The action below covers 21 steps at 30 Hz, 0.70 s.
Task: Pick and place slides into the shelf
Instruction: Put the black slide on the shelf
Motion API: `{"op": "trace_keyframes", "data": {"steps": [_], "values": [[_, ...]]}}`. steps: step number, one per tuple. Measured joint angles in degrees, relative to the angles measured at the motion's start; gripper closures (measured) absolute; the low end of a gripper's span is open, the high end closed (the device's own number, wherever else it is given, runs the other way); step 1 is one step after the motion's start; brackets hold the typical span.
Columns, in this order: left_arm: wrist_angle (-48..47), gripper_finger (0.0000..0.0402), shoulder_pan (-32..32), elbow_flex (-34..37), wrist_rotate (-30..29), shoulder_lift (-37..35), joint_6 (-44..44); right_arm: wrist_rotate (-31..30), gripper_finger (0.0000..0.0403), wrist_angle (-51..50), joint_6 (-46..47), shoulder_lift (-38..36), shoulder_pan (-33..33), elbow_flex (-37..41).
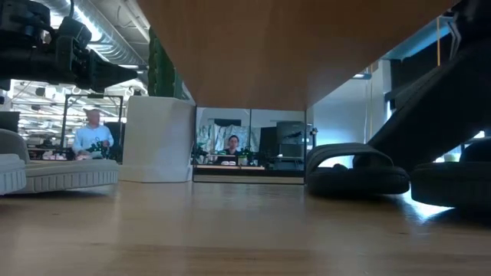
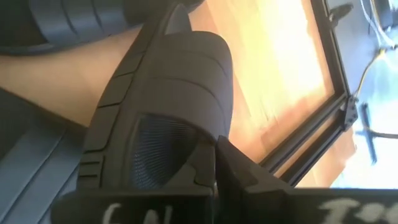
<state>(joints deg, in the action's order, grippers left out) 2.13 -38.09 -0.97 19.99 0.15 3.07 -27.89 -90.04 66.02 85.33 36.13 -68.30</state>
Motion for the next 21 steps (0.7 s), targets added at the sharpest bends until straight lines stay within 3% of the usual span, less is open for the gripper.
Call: {"op": "trace_keyframes", "data": {"steps": [6, 15, 21], "values": [[0.00, 0.0401, -0.02, 0.00, 0.00, 0.01, 0.04, 0.12, 0.0401, -0.15, 0.94, -0.04, -2.59, -0.76], [0.00, 0.0401, -0.02, 0.00, 0.00, 0.01, 0.04, -13.61, 0.0401, 0.03, -8.56, -0.01, -3.89, -12.49], [0.00, 0.0401, 0.00, 0.00, 0.00, 0.01, 0.06, -13.26, 0.0402, -0.11, -15.94, -0.01, -7.34, -18.65]]}}
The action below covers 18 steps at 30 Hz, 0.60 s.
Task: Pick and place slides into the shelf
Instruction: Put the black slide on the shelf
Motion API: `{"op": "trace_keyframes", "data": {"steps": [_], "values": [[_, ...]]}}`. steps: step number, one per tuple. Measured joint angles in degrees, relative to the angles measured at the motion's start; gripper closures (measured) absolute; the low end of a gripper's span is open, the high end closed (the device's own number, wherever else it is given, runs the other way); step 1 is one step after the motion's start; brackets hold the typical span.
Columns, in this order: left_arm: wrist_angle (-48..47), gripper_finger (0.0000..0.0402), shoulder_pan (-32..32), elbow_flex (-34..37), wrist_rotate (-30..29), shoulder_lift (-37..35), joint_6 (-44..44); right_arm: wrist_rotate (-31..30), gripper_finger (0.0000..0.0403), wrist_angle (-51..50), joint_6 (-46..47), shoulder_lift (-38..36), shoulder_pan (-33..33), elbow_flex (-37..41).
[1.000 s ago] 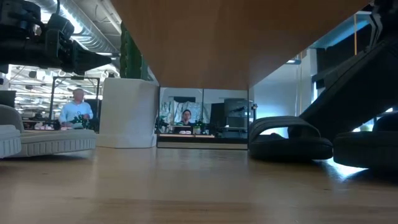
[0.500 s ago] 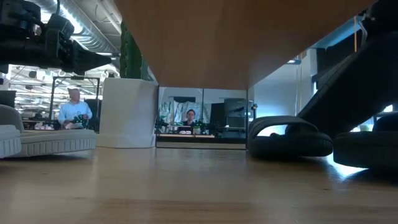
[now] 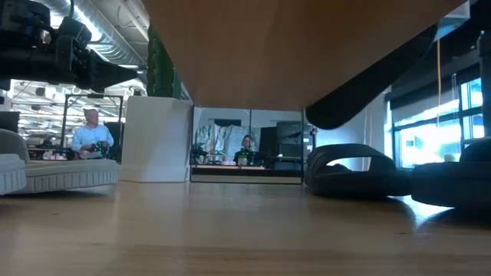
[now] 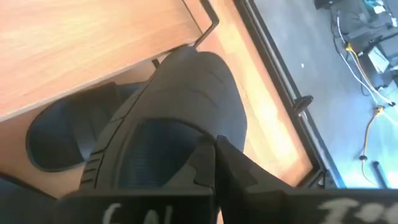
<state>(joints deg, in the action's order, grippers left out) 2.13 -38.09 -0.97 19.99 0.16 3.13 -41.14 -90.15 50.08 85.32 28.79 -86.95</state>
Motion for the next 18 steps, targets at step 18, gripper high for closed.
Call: {"op": "trace_keyframes", "data": {"steps": [18], "values": [[-0.01, 0.0401, -0.02, 0.00, 0.02, -0.01, 0.00, 1.77, 0.0402, 0.24, -8.30, 0.00, -15.05, -6.43]]}}
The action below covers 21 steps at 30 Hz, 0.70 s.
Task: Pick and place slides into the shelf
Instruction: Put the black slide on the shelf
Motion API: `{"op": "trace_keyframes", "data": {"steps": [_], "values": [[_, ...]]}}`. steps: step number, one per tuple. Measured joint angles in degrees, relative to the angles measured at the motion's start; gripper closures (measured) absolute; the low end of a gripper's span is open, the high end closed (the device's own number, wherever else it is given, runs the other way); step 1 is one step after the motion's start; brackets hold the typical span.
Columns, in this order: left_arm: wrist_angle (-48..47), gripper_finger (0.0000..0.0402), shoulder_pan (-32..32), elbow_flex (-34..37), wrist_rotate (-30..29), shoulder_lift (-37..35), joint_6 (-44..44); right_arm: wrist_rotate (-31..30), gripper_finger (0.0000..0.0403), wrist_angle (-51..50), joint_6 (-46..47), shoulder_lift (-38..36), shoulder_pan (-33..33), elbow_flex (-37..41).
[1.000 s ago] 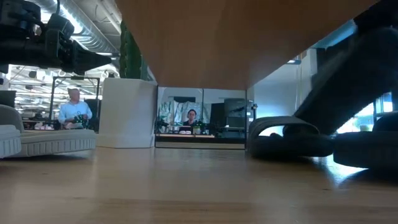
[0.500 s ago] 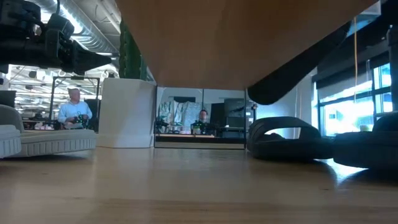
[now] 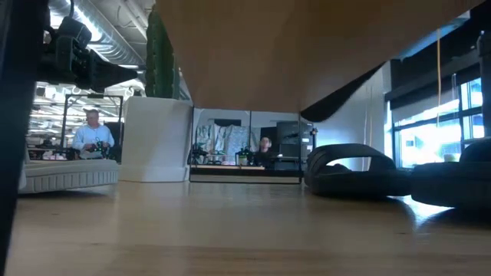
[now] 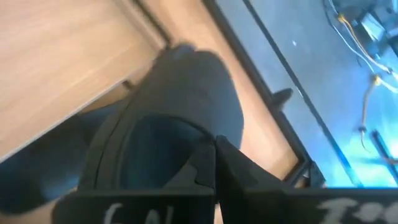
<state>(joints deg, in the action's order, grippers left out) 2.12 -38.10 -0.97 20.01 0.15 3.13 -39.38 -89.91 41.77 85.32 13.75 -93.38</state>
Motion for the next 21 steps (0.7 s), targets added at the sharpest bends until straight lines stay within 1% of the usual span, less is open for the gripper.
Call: {"op": "trace_keyframes", "data": {"steps": [3, 5, 12, 17, 21], "values": [[0.01, 0.0401, 0.02, 0.00, 0.00, 0.01, -0.04, -0.06, 0.0402, 0.04, 0.12, 0.00, -3.17, 0.00], [0.01, 0.0401, 0.00, 0.00, 0.00, 0.01, -0.04, -1.43, 0.0402, 0.02, -0.16, 0.00, -4.97, 0.00], [0.00, 0.0401, 0.00, 0.00, 0.00, 0.00, -0.03, -13.55, 0.0402, 0.04, -6.72, 0.00, -9.44, 0.00], [0.01, 0.0401, 0.00, 0.00, 0.02, 0.00, -0.04, -17.65, 0.0402, 4.38, -16.27, 0.00, -10.28, 0.00], [0.01, 0.0401, 0.02, 0.00, 0.00, 0.00, -0.06, -18.01, 0.0402, 14.29, -29.19, 0.00, -10.27, 0.00]]}}
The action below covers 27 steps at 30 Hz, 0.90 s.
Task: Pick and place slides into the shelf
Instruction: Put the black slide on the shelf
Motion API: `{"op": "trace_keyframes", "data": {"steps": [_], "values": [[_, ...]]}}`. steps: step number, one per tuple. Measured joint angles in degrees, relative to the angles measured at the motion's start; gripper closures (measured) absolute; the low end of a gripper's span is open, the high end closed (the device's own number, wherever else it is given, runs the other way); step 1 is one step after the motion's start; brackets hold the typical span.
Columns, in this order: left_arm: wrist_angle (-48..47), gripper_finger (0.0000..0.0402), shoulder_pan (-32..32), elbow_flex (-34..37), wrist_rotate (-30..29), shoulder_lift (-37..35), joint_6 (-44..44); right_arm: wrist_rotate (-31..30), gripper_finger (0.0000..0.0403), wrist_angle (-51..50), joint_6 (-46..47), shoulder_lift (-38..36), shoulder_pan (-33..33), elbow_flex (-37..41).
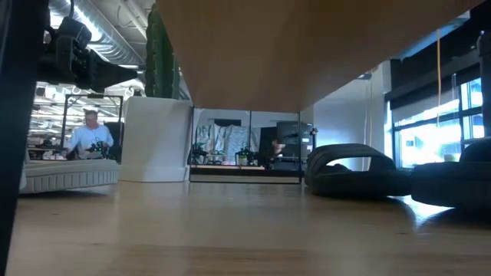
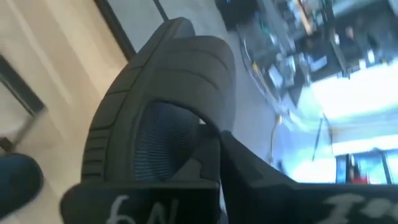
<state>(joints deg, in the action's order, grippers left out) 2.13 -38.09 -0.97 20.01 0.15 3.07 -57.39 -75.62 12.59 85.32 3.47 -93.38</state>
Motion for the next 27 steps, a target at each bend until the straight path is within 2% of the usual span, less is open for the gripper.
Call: {"op": "trace_keyframes", "data": {"steps": [4, 7, 19, 22, 27], "values": [[0.00, 0.0401, 0.00, 0.00, 0.02, 0.00, -0.02, 0.08, 0.0402, 10.63, -13.67, 0.00, 0.02, 0.00], [-0.01, 0.0401, 0.00, 0.00, 0.02, 0.00, -0.04, 2.51, 0.0402, 15.48, -21.97, -0.53, 0.02, 0.00], [-0.02, 0.0401, -0.02, 0.00, 0.07, 0.10, 0.00, 13.34, 0.0402, 18.71, -39.64, -11.97, 0.30, 0.01], [0.00, 0.0401, 0.00, 0.00, 0.10, 0.11, 0.00, 17.29, 0.0402, 20.69, -44.21, -12.48, 0.34, 0.09], [0.00, 0.0401, -0.01, 0.00, 0.15, 0.17, -0.02, 27.70, 0.0402, 26.47, -52.16, -12.24, 0.34, 0.16]]}}
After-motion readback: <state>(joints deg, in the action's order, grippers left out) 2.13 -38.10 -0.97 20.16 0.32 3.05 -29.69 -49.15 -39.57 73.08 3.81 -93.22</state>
